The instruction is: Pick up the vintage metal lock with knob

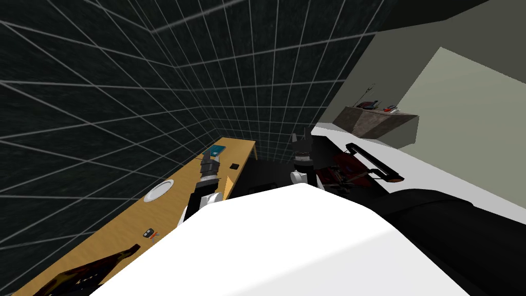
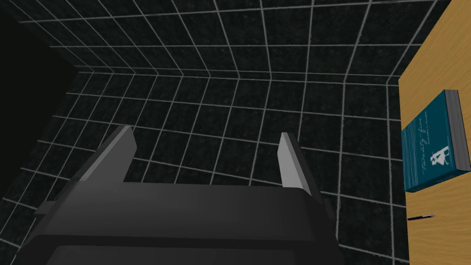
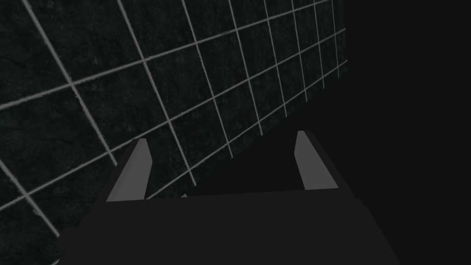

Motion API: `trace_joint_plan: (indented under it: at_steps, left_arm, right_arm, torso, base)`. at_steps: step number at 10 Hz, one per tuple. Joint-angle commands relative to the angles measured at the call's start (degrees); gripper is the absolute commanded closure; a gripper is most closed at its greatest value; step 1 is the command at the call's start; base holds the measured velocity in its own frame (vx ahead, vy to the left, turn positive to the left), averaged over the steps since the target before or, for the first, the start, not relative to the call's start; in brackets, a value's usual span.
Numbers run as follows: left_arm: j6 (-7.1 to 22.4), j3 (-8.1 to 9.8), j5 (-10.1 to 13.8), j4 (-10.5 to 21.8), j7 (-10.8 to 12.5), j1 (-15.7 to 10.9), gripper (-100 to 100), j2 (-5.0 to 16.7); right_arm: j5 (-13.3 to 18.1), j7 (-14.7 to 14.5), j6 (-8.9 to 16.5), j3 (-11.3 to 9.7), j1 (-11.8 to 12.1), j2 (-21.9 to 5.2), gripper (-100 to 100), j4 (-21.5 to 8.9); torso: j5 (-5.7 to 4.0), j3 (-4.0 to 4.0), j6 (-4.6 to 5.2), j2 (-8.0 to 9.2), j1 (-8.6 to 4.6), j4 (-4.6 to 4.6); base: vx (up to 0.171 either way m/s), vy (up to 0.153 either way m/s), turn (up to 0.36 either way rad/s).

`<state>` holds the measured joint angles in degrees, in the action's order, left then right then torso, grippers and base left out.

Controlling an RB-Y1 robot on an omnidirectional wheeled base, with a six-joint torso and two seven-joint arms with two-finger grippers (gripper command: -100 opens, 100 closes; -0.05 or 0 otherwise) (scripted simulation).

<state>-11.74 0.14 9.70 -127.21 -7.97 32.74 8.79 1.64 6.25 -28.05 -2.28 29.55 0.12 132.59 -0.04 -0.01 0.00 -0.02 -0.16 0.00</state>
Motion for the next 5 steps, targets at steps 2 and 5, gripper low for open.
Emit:
trace_joint_plan:
  at_steps: [2, 5]
  left_arm:
    - [4.4, 2.02, 1.9, 2.0, 0.3, 2.2, -100, 3.1]
    - [9.7, 3.63, 3.5, 3.9, 0.3, 4.7, -100, 5.4]
  right_arm:
    - [0.0, 0.0, 0.0, 0.0, 0.0, 0.0, 0, 0.0]
    - [0.0, 0.0, 0.0, 0.0, 0.0, 0.0, 0, 0.0]
  torso:
    - [0.01, 0.0, -0.01, 0.01, 0.02, 0.0]
    - [-0.01, -0.01, 0.01, -0.02, -0.06, 0.0]
  base:
    - [0.007, -0.048, 0.04]
    - [0.011, -0.064, 0.035]
